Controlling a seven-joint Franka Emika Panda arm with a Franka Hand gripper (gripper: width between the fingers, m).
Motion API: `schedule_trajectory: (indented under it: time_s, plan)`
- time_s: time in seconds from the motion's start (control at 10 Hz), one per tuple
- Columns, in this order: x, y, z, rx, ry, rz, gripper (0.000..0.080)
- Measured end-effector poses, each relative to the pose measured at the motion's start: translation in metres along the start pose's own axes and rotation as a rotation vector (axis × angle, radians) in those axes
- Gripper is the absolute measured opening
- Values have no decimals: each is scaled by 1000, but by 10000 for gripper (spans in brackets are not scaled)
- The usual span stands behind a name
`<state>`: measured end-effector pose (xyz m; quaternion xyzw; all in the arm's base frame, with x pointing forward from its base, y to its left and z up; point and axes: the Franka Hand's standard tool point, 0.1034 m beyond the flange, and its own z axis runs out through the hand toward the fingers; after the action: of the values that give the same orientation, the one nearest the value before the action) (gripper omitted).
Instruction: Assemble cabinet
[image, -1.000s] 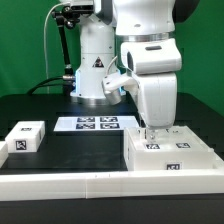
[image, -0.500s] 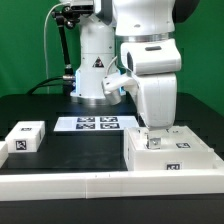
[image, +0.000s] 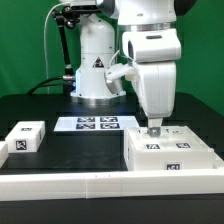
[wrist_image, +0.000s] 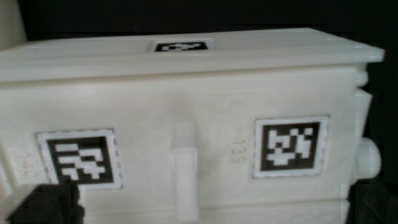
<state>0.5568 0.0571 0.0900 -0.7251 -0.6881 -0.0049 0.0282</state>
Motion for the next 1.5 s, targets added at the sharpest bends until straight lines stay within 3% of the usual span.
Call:
schedule_trajectory:
  time_s: [0.2, 0.4, 0.7, 0.8, 1.0, 1.1, 1.2, 1.5]
  plan:
    - [-1, -20, -6, 6, -12, 37, 797]
    - [-1, -19, -5, 7, -12, 57, 797]
    - [-1, -20, -4, 7, -12, 383, 797]
    - [1, -25, -2, -19, 9, 626, 797]
    - [7, -36, 4, -31, 28, 979, 797]
    - [10, -42, 11, -24, 33, 1109, 797]
    - [10, -38, 7, -26, 39, 1148, 797]
    - [20, -39, 7, 10, 66, 1451, 797]
